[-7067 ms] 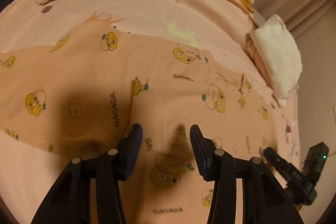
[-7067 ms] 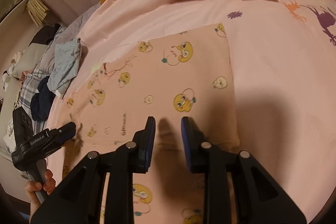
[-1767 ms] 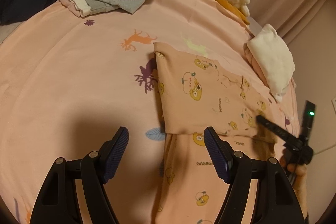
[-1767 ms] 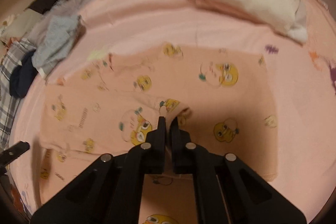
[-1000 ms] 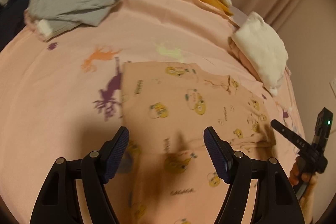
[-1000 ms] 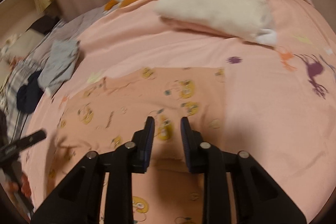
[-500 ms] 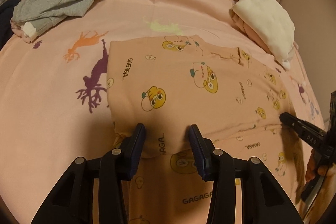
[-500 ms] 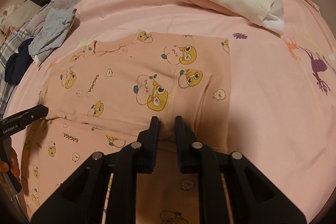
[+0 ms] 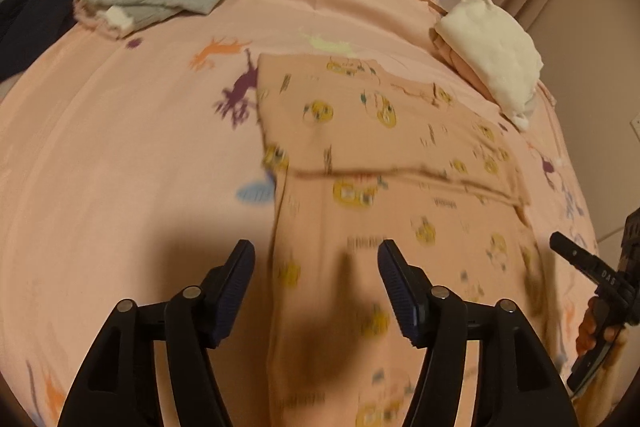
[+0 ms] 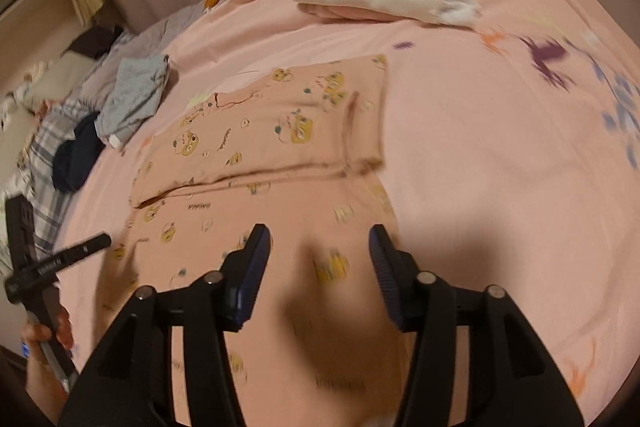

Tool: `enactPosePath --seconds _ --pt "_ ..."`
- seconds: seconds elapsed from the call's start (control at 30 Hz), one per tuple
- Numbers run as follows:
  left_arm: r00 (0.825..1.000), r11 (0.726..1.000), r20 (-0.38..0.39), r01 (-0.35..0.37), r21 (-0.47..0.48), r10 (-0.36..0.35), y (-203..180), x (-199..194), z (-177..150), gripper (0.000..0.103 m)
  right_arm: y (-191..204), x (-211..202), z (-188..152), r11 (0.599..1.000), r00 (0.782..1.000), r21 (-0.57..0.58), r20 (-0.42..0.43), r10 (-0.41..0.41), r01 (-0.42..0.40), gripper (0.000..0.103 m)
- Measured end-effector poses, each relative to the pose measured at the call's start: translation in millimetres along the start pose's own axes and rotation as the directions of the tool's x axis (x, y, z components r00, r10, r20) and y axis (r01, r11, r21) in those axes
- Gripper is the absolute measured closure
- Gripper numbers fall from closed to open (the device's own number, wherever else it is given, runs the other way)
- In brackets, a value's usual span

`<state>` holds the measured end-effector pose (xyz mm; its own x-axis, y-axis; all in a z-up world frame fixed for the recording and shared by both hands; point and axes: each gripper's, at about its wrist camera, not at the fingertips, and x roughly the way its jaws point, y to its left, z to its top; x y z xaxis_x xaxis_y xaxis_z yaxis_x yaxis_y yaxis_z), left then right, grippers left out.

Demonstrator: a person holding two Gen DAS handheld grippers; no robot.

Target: Fold small clothes

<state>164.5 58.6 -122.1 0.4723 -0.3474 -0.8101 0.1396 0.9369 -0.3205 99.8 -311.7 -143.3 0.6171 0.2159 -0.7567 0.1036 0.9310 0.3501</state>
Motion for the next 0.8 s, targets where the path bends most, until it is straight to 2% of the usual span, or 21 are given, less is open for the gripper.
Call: enactPosePath --seconds 0.2,0.47,0.8 --pt "0.998 0.995 -0.012 0.055 -0.082 -0.057 9 -24 -34 0.035 -20 -34 -32 0.996 1.0 0.084 0.009 0.0 -0.001 0.045" --pt "0.997 0.989 -0.004 0.077 -0.13 -0.078 14 -48 -69 0.035 -37 -63 -70 0.991 1.0 0.137 -0.009 0.013 -0.011 0.044" --pt "0.997 0.985 -0.008 0.076 -0.154 -0.078 22 -64 -99 0.035 -44 -78 -92 0.985 0.999 0.17 -0.013 0.038 -0.035 0.043"
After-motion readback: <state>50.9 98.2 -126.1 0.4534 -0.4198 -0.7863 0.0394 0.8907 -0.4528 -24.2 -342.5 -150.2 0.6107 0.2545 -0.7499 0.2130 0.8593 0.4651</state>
